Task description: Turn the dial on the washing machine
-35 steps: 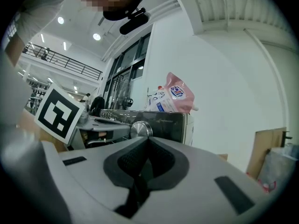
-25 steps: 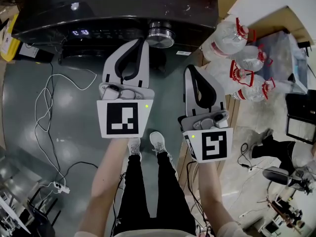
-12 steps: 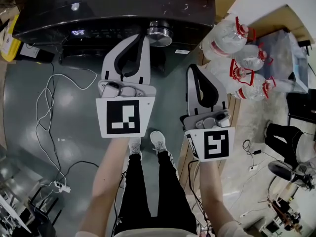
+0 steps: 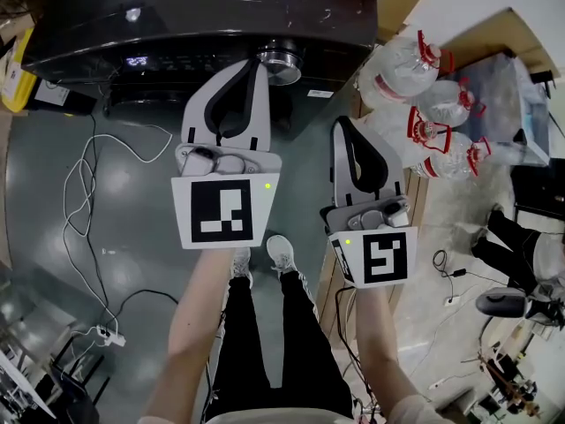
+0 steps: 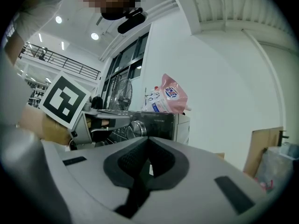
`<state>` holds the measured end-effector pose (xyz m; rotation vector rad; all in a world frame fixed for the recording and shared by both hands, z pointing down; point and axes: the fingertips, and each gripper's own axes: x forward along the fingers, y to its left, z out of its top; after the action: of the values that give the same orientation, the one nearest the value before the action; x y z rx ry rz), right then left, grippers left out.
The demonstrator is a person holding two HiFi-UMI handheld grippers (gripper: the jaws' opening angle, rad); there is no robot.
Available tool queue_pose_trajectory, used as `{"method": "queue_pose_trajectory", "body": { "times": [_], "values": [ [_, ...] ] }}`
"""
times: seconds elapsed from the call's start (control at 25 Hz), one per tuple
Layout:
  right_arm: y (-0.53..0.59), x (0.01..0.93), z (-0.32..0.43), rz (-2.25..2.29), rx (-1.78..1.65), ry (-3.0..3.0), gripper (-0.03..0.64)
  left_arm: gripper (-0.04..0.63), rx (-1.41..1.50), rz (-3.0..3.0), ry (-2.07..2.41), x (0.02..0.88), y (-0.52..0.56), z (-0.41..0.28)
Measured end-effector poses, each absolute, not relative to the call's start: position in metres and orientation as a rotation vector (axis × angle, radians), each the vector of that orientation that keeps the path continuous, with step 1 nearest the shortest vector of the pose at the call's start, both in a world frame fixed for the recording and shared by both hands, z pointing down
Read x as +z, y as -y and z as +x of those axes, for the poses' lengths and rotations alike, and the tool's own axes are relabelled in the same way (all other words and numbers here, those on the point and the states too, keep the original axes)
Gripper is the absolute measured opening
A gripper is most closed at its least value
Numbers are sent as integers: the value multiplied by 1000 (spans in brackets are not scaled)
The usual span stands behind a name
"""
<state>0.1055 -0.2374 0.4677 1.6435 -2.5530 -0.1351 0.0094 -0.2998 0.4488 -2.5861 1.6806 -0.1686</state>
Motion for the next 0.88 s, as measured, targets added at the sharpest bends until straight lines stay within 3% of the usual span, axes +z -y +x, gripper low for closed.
{"method": "queue_pose_trajectory", "body": {
  "times": [0.88],
  "values": [
    [234, 474, 116, 1690, -99, 2529, 3, -2, -141, -2599, -1610, 441, 300, 26]
  ]
}}
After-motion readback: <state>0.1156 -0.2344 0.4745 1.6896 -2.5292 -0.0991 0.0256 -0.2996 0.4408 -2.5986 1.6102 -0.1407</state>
